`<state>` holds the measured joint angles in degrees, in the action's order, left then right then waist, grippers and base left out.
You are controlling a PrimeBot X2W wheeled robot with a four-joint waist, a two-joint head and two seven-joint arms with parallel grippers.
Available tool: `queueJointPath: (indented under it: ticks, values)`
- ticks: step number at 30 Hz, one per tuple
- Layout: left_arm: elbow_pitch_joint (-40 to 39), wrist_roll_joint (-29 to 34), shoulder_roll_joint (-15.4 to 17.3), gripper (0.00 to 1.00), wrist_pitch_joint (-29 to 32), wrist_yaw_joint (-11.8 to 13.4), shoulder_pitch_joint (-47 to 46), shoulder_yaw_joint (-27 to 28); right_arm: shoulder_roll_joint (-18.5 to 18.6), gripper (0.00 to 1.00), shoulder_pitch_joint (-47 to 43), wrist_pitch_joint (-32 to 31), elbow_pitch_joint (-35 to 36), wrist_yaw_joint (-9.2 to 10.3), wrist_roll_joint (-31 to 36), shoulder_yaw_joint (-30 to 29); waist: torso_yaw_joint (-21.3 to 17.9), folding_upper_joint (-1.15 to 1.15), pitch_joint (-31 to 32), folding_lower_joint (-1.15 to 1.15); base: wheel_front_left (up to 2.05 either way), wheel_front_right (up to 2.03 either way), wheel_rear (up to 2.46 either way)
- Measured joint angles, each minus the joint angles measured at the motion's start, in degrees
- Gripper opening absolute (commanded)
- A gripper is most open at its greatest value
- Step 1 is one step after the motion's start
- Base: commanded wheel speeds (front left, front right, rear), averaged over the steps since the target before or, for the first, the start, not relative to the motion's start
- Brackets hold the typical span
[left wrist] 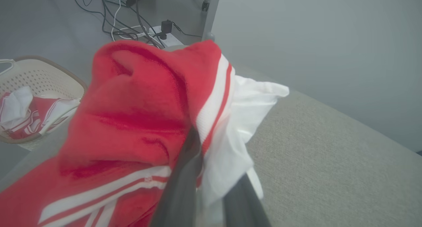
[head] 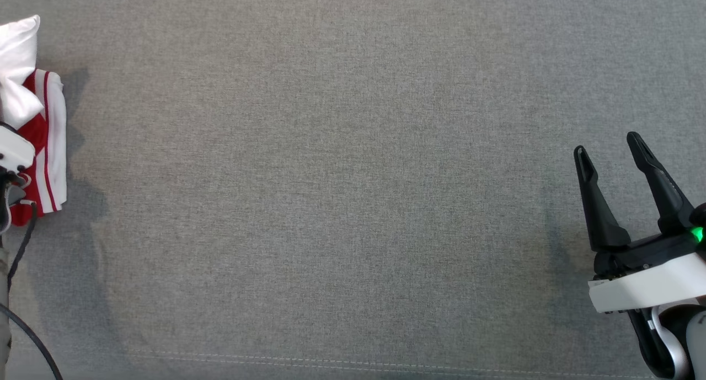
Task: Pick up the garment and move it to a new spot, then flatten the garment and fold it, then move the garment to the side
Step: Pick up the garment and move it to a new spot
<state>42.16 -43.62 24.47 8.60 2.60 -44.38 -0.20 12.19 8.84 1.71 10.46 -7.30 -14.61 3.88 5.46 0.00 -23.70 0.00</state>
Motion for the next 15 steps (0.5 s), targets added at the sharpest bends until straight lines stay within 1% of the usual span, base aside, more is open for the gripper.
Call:
queueJointPath:
  ticks: [3, 9, 12, 15]
  values:
    - [-6.69, 1.01, -0.1, 0.0, -2.16, 0.81, 4.75, -0.27, -0.68, 1.0, 0.0, 0.3, -0.29, 0.0, 0.0, 0.21, 0.3, 0.0, 1.2, 0.0, 0.0, 0.0, 0.0]
    - [-27.25, 4.27, -1.18, 0.0, -3.5, 6.39, 15.65, -2.23, -1.75, 1.0, -0.09, 0.93, -0.94, 0.0, 0.0, 0.31, 0.19, 0.0, 3.58, 0.0, 0.0, 0.0, 0.0]
    - [-37.31, 6.48, -1.92, 0.0, -2.32, 8.94, 21.71, -4.9, -2.87, 1.0, -0.3, 1.64, -1.74, 0.0, -0.01, 0.25, -0.62, 0.0, 4.19, 0.0, 0.0, 0.0, 0.0]
    - [-45.06, 8.58, -2.78, 0.0, -0.49, 10.35, 26.26, -8.77, -3.48, 1.0, -0.98, 2.44, -2.26, 0.0, -0.01, 0.09, -1.69, 0.0, 4.59, 0.0, 0.0, 0.0, 0.0]
